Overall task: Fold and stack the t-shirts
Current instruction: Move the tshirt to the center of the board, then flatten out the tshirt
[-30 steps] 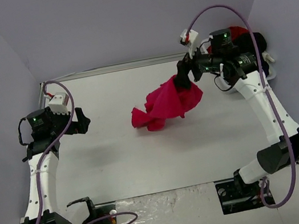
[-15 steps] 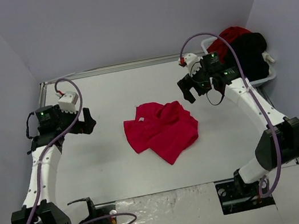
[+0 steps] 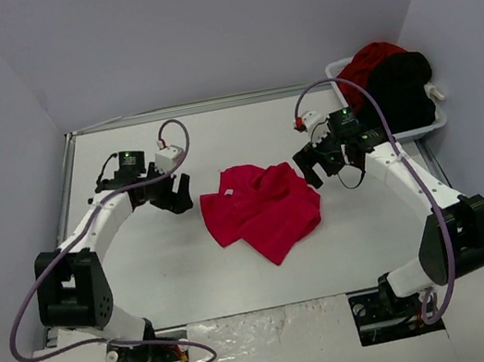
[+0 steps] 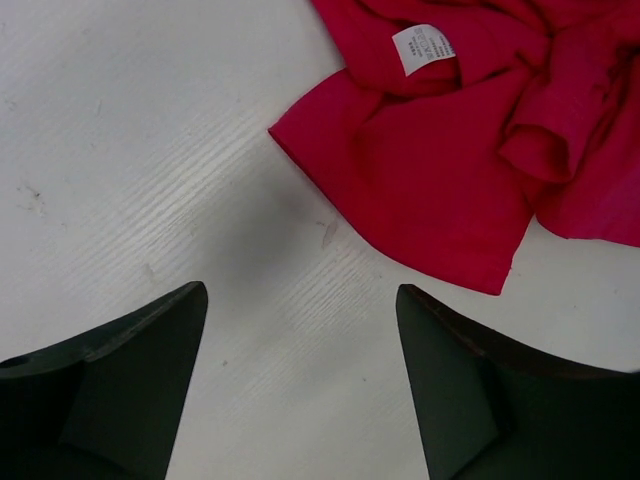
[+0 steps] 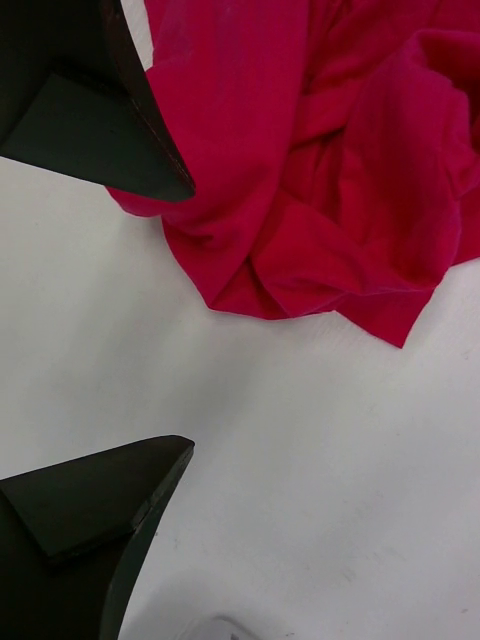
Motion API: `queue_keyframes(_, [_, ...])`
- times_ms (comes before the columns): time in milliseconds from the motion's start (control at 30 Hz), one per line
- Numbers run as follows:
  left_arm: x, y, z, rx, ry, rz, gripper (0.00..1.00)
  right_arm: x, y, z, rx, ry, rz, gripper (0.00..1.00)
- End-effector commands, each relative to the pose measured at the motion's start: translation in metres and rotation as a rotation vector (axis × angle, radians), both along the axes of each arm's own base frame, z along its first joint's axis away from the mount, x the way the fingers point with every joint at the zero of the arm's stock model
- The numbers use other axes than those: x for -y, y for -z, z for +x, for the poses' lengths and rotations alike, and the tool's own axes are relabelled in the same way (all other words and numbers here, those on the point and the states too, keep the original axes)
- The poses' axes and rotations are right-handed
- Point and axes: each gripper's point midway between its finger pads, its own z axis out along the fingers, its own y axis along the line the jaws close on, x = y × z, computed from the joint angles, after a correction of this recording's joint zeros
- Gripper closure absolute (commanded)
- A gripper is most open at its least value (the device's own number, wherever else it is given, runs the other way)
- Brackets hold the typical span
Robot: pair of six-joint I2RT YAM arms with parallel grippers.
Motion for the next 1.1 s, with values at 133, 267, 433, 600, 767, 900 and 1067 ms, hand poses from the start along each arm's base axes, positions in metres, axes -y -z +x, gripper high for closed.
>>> queue_keyframes(133, [0.027, 0.003, 0.028, -0.005, 0.036, -0.004, 0.30, 0.007, 0.013, -0.001, -0.018, 0.008, 0.009, 0.00])
queue_keyframes(267, [0.049, 0.013, 0.029, -0.043, 0.096, -0.031, 0.31, 0.009, 0.026, -0.002, -0.050, 0.013, 0.012, 0.00])
queue_keyframes(433, [0.068, 0.031, 0.030, -0.089, 0.151, -0.038, 0.33, 0.010, 0.036, -0.001, -0.076, 0.014, 0.012, 0.00])
queue_keyframes(600, [0.074, 0.048, 0.034, -0.111, 0.169, -0.010, 0.37, 0.010, 0.043, -0.003, -0.093, 0.011, 0.012, 0.00])
queue_keyframes(767, [0.077, 0.065, 0.035, -0.134, 0.176, 0.016, 0.42, 0.013, 0.049, -0.005, -0.109, 0.017, 0.008, 0.00])
queue_keyframes(900, [0.081, 0.064, 0.035, -0.154, 0.185, 0.002, 0.89, 0.013, 0.050, -0.005, -0.112, 0.019, 0.007, 0.00])
queue_keyframes(1067, [0.073, 0.026, 0.040, -0.101, 0.182, 0.000, 0.98, 0.010, 0.047, -0.008, -0.112, 0.008, 0.031, 0.01])
